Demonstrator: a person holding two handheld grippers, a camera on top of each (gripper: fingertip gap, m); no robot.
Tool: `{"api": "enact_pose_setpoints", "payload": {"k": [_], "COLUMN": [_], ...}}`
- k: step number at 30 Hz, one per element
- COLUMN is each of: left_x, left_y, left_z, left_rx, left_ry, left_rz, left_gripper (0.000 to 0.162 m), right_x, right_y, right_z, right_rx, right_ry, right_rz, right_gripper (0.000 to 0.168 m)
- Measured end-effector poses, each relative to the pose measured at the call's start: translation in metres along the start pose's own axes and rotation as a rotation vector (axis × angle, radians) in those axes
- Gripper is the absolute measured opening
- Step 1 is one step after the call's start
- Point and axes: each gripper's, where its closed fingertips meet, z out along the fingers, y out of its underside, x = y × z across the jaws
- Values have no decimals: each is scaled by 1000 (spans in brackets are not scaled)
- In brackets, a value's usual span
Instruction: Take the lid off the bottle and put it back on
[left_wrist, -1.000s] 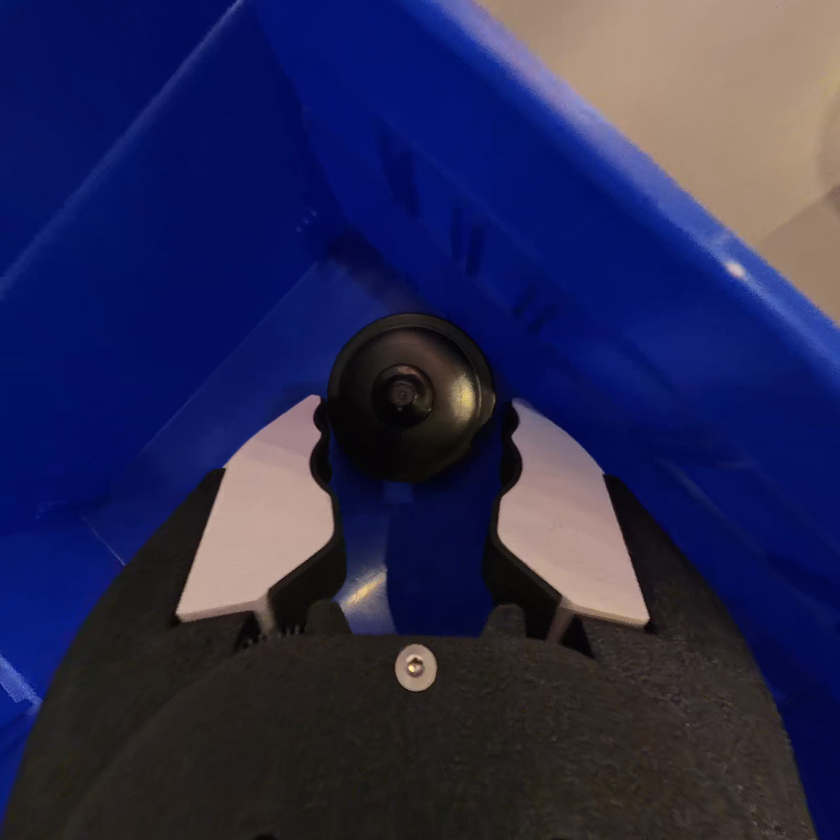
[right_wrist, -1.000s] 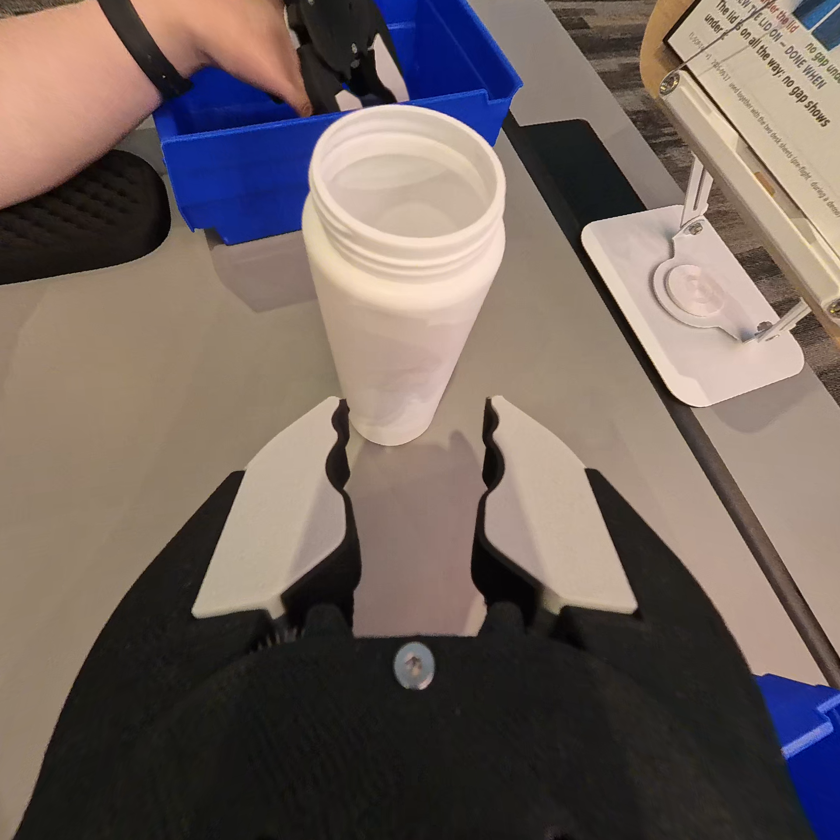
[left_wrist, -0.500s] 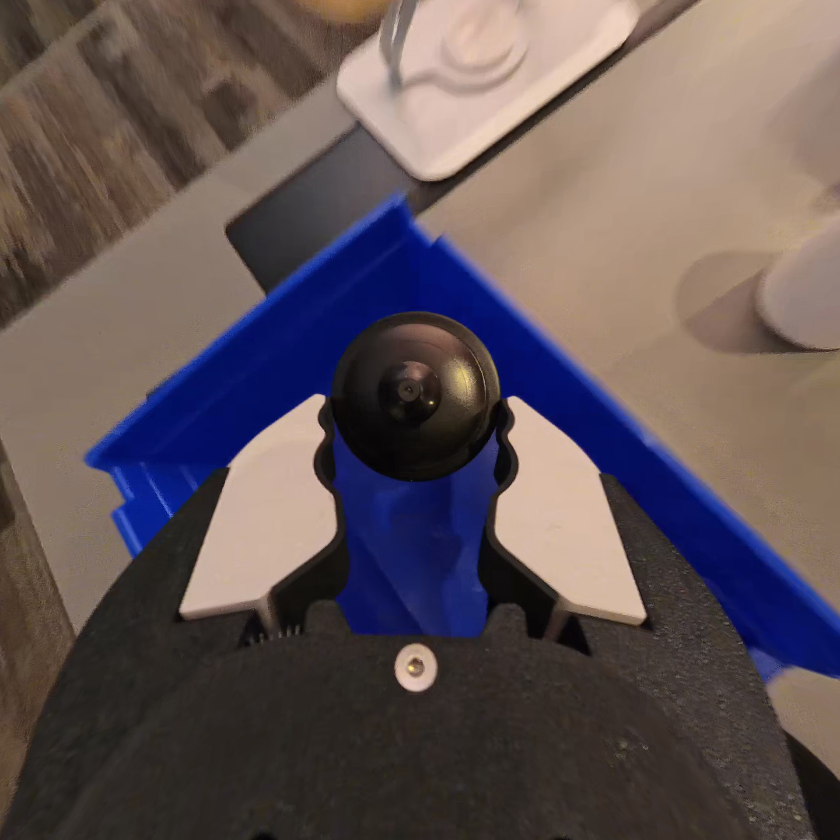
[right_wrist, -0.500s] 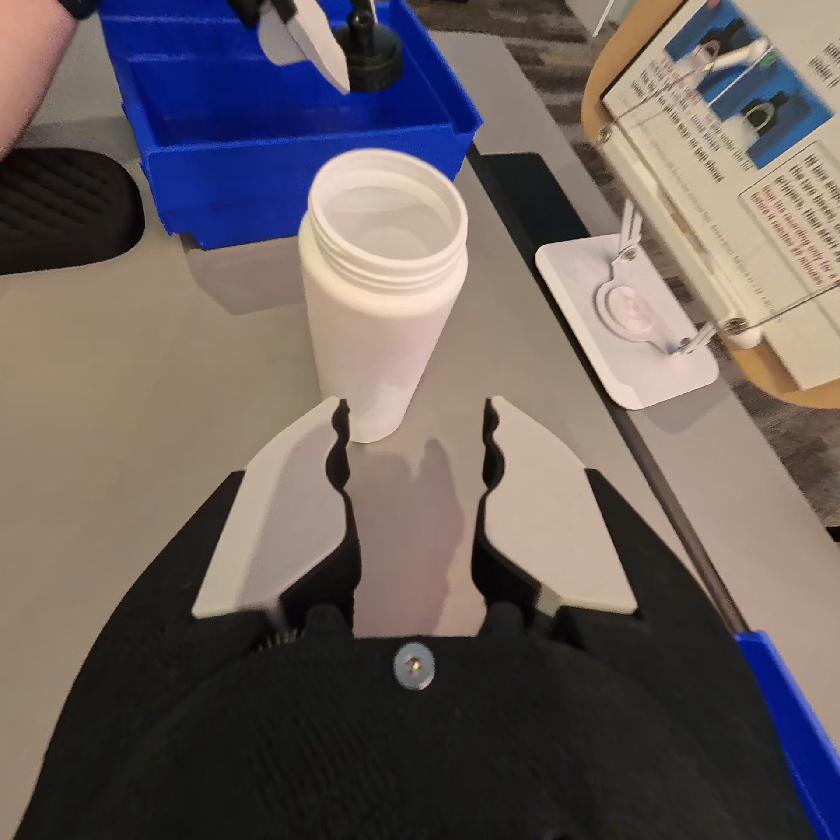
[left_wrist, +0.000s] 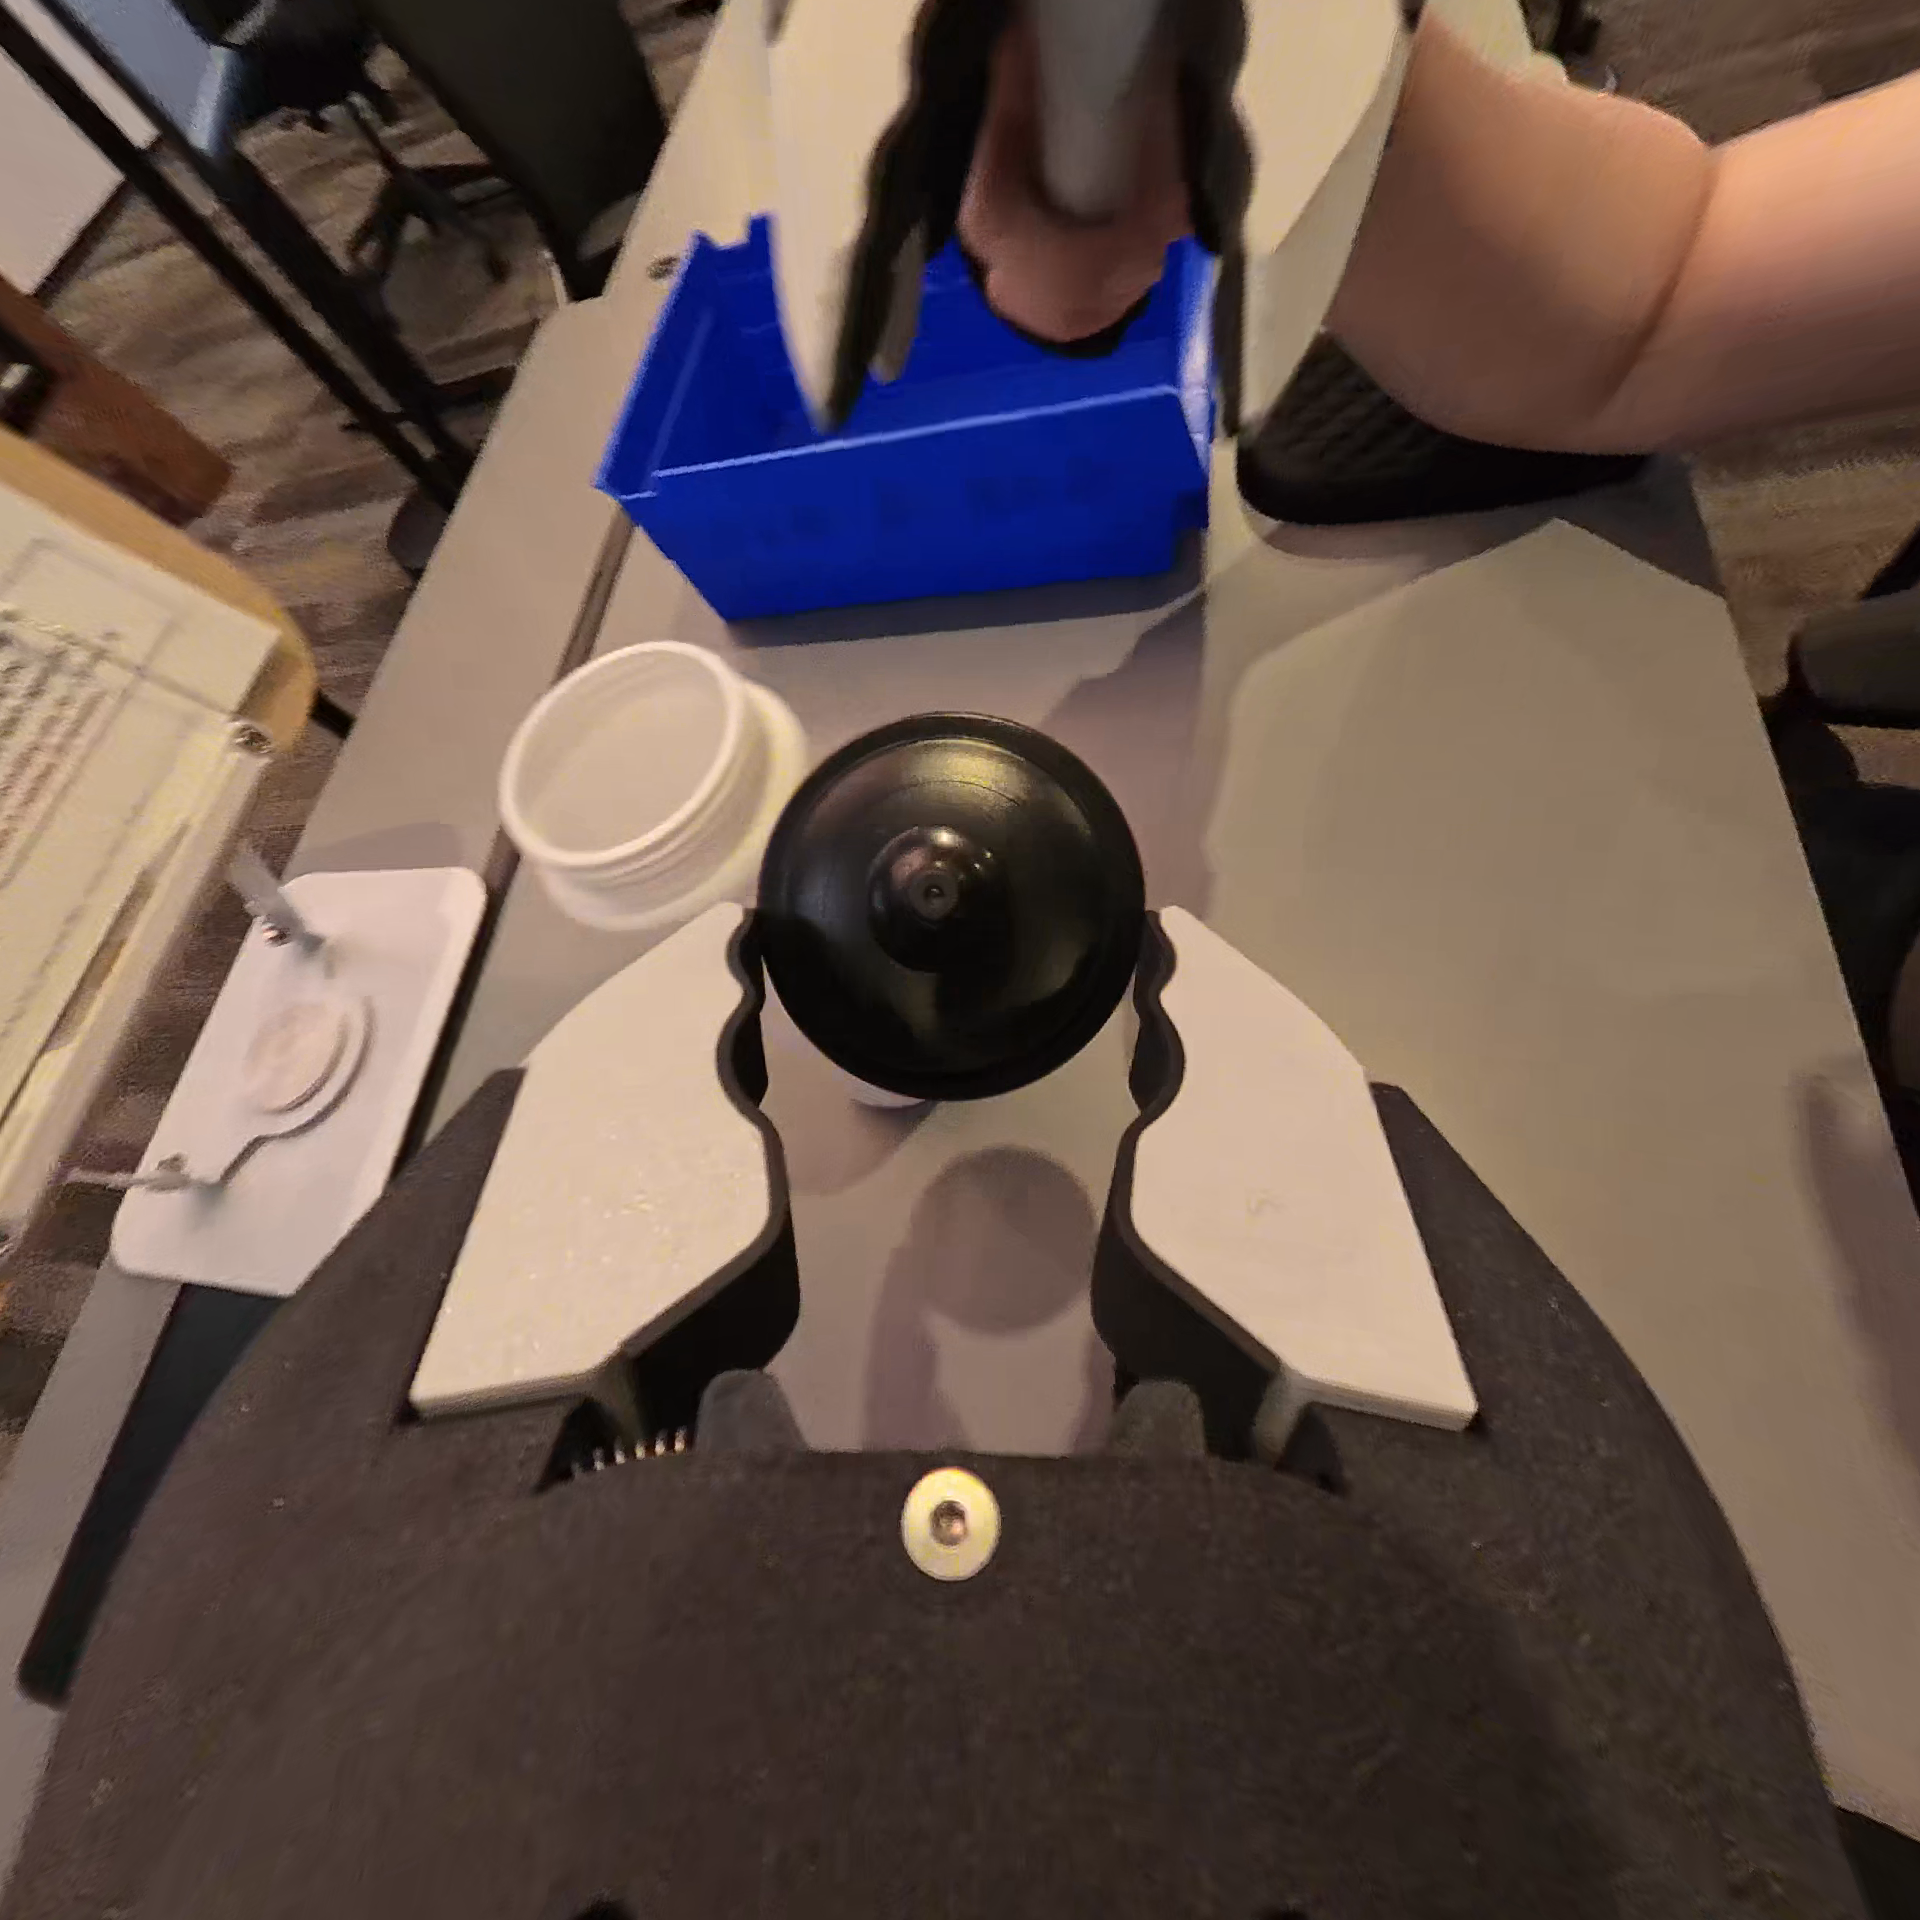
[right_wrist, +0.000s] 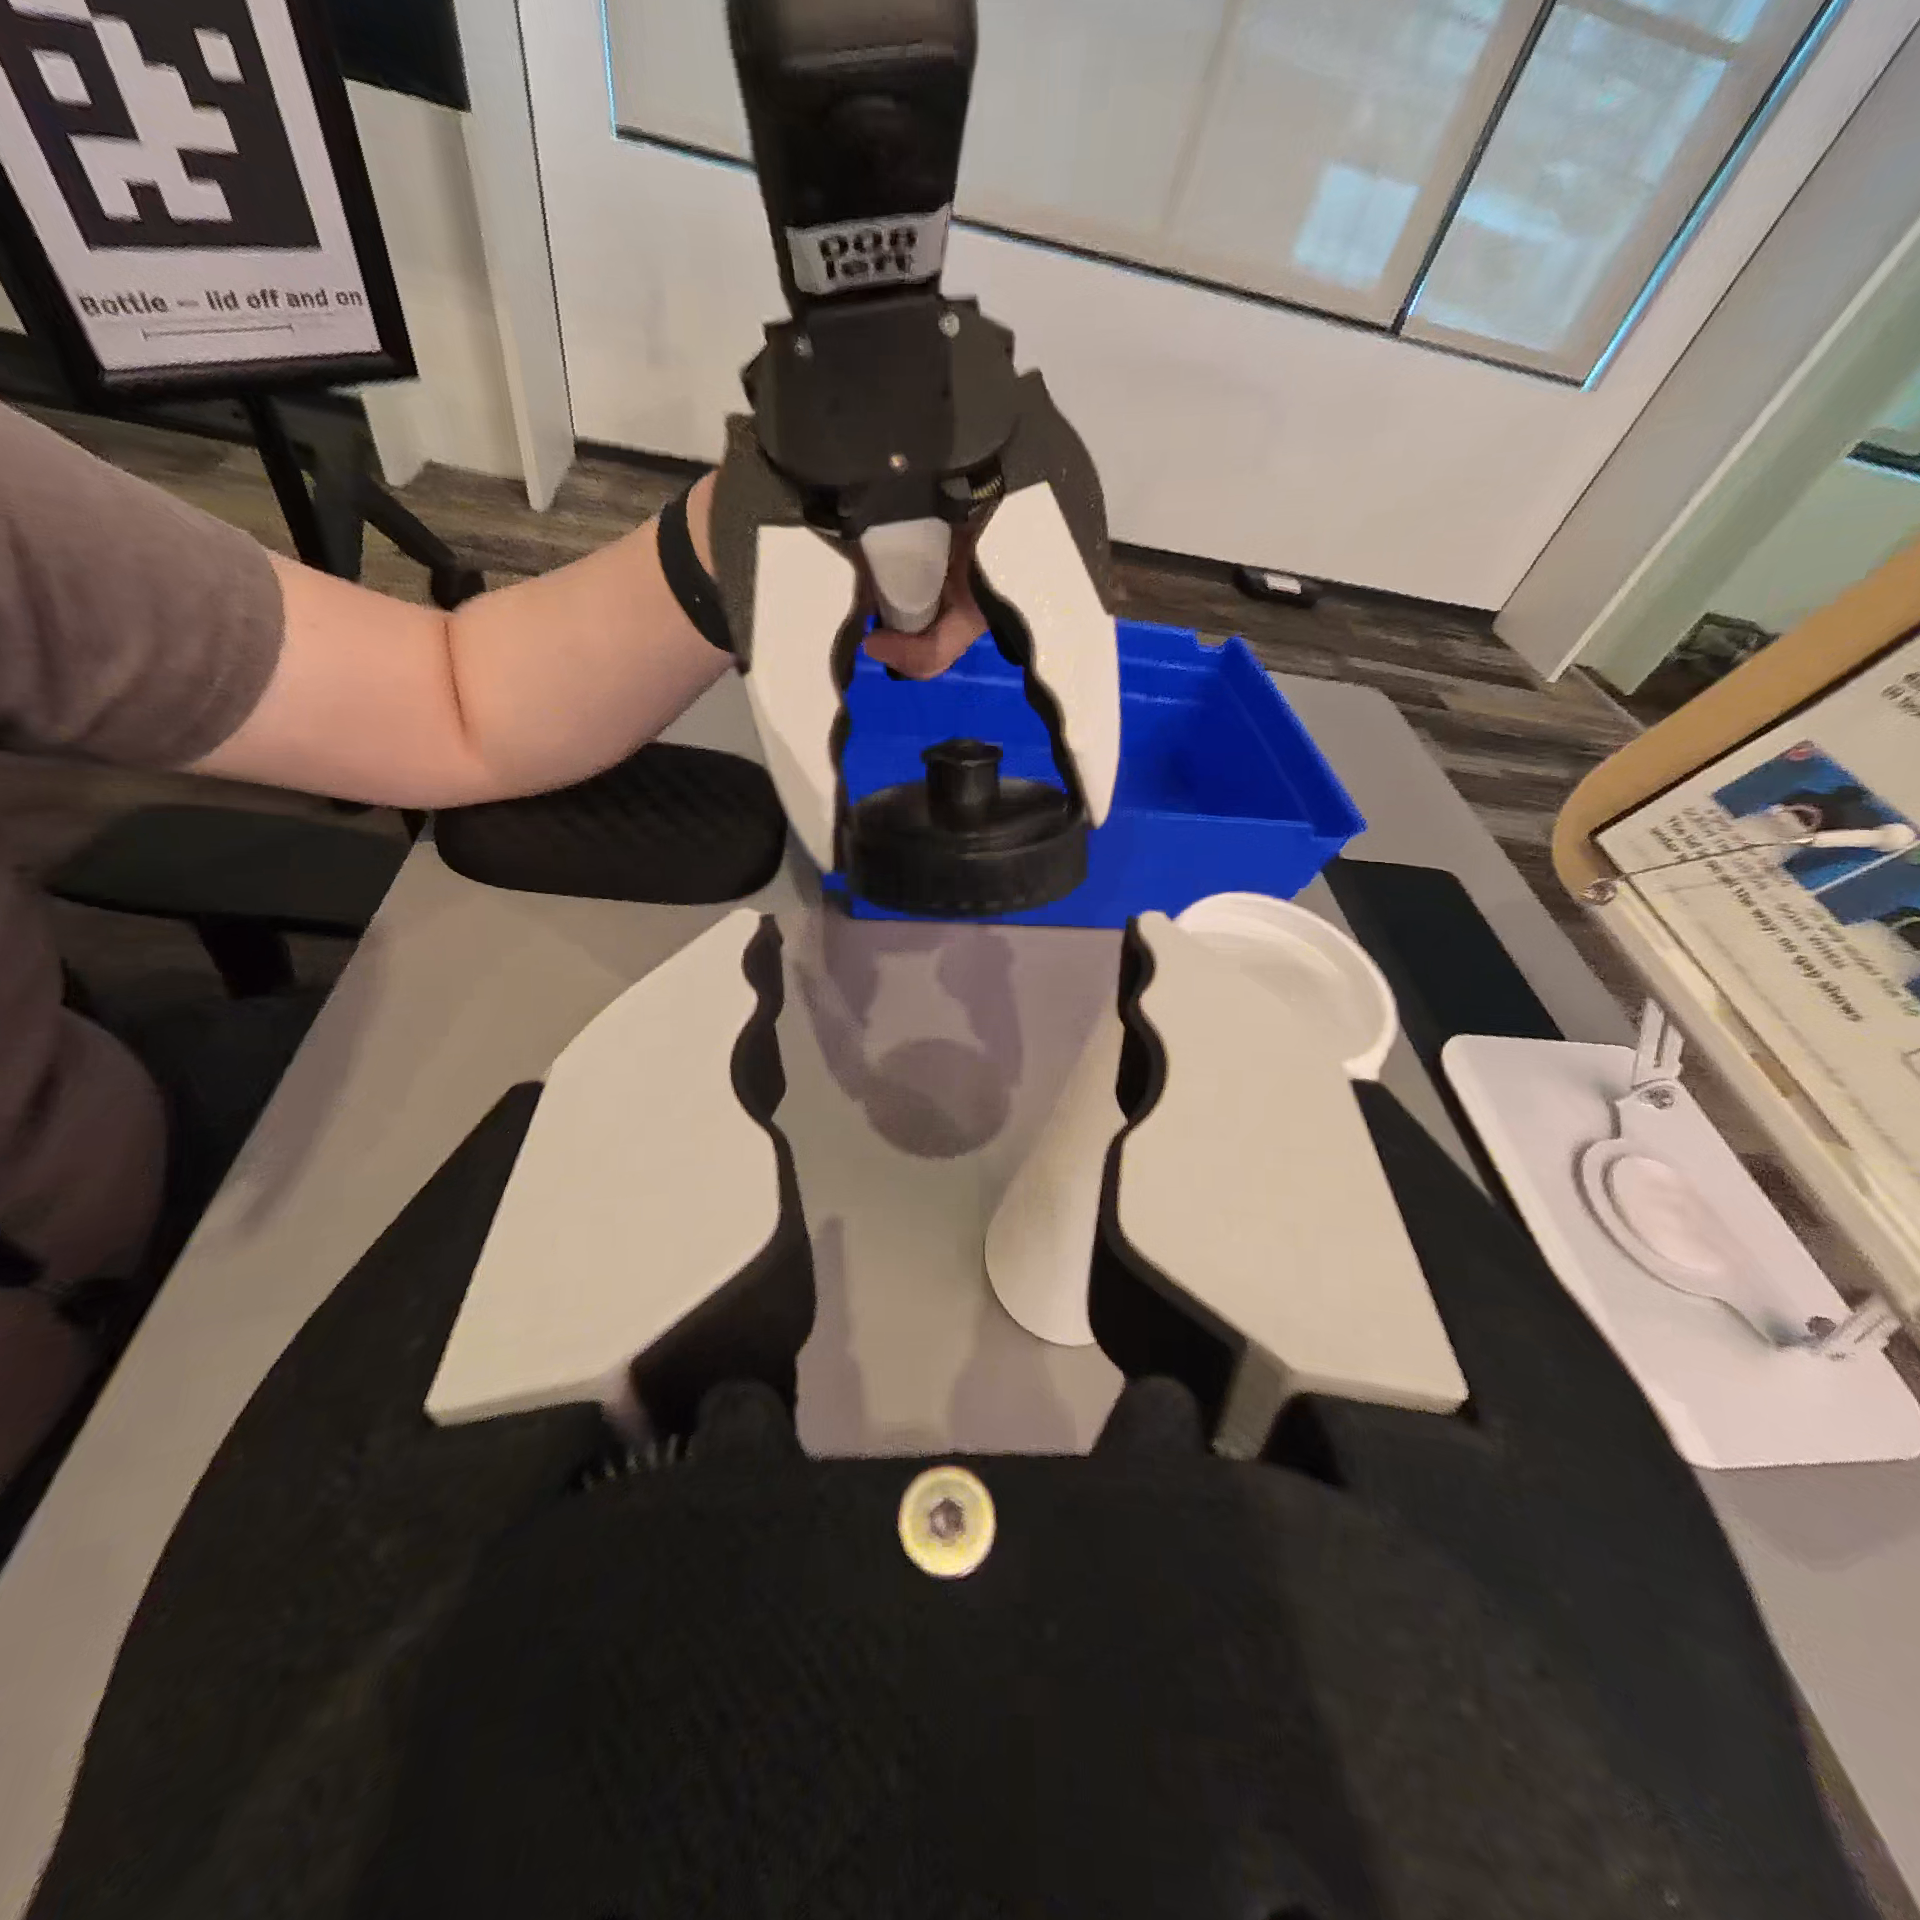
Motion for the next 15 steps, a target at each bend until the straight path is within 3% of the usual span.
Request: {"api": "enact_pose_setpoints", "payload": {"k": [5,15], "left_x": [14,27], "left_y": [3,-2], "left_z": [23,29], "left_rx": [-43,-30], "left_ry": [48,95], "left_rz": [24,41], "left_gripper": [69,69], "right_x": [-7,-18], "right_y": [30,45], "right_z": [25,40], "right_rx": [-146,-207], "right_ry": [-27,-83], "right_rz": [-24,-23], "right_gripper": [73,72]}}
